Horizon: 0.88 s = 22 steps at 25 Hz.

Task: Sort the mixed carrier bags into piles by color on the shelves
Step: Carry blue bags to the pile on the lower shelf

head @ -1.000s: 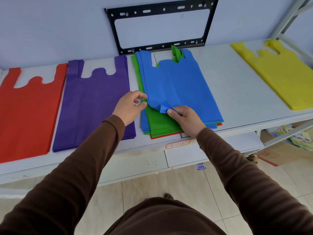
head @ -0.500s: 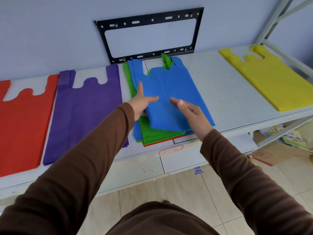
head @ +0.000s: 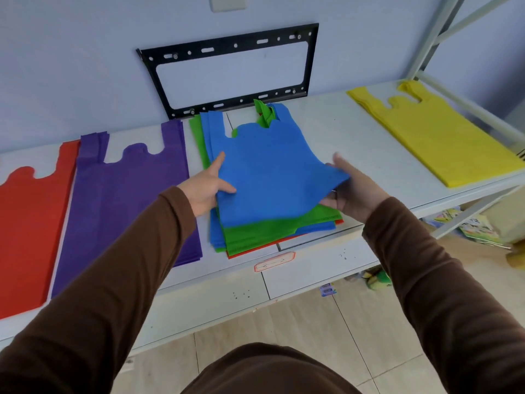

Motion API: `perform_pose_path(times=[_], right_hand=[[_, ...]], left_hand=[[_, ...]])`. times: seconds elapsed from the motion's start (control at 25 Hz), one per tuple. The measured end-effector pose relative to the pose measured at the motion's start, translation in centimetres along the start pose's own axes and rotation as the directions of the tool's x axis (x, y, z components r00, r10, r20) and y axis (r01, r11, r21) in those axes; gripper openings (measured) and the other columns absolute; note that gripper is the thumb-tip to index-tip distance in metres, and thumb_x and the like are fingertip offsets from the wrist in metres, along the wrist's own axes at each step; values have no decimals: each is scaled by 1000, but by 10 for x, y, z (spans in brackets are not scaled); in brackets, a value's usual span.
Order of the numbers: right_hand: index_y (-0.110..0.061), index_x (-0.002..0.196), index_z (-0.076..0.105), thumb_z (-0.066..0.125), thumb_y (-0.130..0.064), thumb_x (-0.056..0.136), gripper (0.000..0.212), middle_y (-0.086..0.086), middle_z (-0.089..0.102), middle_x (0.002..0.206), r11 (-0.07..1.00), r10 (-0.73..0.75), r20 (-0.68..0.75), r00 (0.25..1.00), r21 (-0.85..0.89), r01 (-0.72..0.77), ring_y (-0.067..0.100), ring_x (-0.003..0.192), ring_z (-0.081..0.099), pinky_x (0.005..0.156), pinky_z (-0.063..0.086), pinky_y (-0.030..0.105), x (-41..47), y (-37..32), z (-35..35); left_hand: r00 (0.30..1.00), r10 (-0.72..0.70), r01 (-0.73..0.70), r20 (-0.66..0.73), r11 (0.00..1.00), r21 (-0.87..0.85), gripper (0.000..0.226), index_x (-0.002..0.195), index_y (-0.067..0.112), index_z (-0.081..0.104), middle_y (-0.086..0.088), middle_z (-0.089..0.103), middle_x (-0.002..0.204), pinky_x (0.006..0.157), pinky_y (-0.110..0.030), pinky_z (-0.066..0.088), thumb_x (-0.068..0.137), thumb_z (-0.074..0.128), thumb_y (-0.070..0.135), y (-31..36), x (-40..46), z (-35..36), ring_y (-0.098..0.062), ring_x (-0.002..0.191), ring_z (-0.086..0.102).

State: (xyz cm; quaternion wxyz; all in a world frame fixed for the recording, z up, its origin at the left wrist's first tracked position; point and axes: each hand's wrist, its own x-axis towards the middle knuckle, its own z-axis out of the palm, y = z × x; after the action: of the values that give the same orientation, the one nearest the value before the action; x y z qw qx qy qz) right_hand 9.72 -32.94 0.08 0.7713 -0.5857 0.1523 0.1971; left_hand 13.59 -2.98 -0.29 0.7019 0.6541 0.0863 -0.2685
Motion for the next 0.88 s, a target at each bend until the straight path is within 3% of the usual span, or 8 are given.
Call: perform_pose_path(times=[0.04, 0.16, 0.32, 0.4, 0.6, 0.68, 0.76, 0.88], right_hand=[[-13, 135, 50, 52, -27, 98, 40, 6, 70, 112, 999, 0, 9, 1000, -38, 0, 21, 91, 72, 74, 62, 32, 6, 1, -1], [-30, 151, 23, 52, 8, 91, 77, 9, 64, 127, 985, 12, 42, 999, -174, -5, 32, 104, 67, 81, 60, 37, 15, 6, -11], [-37, 152, 19, 50, 12, 89, 85, 3, 56, 138, 963, -17, 119, 993, -264, 48, 29, 112, 64, 87, 57, 34, 20, 8, -16], [-34, 152, 22, 50, 10, 91, 81, -2, 47, 145, 949, -36, 147, 989, -305, 80, 22, 120, 59, 93, 54, 31, 23, 9, -16], [-28, 150, 31, 50, 6, 94, 68, -3, 46, 145, 932, -60, 164, 985, -344, 114, 16, 122, 56, 98, 50, 29, 32, 11, -21], [-28, 148, 36, 50, 3, 95, 63, -2, 50, 143, 930, -66, 141, 988, -349, 112, 19, 121, 58, 102, 49, 34, 35, 9, -21], [-27, 145, 41, 55, -3, 94, 59, -2, 56, 138, 930, -82, 109, 991, -348, 115, 20, 117, 61, 103, 49, 35, 37, 8, -20], [-26, 143, 46, 66, -7, 88, 61, -5, 58, 135, 929, -89, 146, 985, -345, 135, 16, 115, 63, 97, 53, 28, 38, 5, -18]], left_hand=[[1000, -21, 21, 9, 1000, 9, 89, 153, 42, 3, 6, 33, 155, 73, -36, 58, 94, 47, -9, -2, 2, -3, -16, 104, 62], [995, -8, 0, -101, 997, -83, 94, 152, 41, -7, 0, 35, 155, 84, -42, 54, 94, 55, 2, 9, 20, -12, -21, 113, 60], [955, 42, -19, -293, 996, 82, 110, 150, 39, -15, -3, 23, 160, 104, -52, 44, 86, 71, 17, 30, 47, -14, -27, 131, 48], [927, 112, -12, -358, 962, 271, 111, 152, 32, -16, -4, 21, 160, 105, -44, 43, 86, 71, 17, 32, 55, -8, -27, 133, 44], [892, 236, 10, -385, 843, 538, 95, 152, 29, -17, -10, 43, 147, 66, -24, 45, 95, 55, 7, 22, 67, -3, -14, 77, 55], [892, 253, -12, -375, 841, 541, 90, 153, 32, -14, -11, 46, 144, 67, -23, 45, 96, 51, 7, 18, 72, -7, -9, 72, 51], [913, 249, -50, -324, 855, 516, 78, 155, 32, 1, -5, 32, 155, 88, -28, 45, 98, 50, 12, 17, 74, -12, -15, 102, 57], [966, 165, -61, -200, 895, 443, 60, 150, 28, 33, 4, 23, 160, 118, -36, 25, 97, 54, 11, 14, 78, -19, -19, 146, 26]])
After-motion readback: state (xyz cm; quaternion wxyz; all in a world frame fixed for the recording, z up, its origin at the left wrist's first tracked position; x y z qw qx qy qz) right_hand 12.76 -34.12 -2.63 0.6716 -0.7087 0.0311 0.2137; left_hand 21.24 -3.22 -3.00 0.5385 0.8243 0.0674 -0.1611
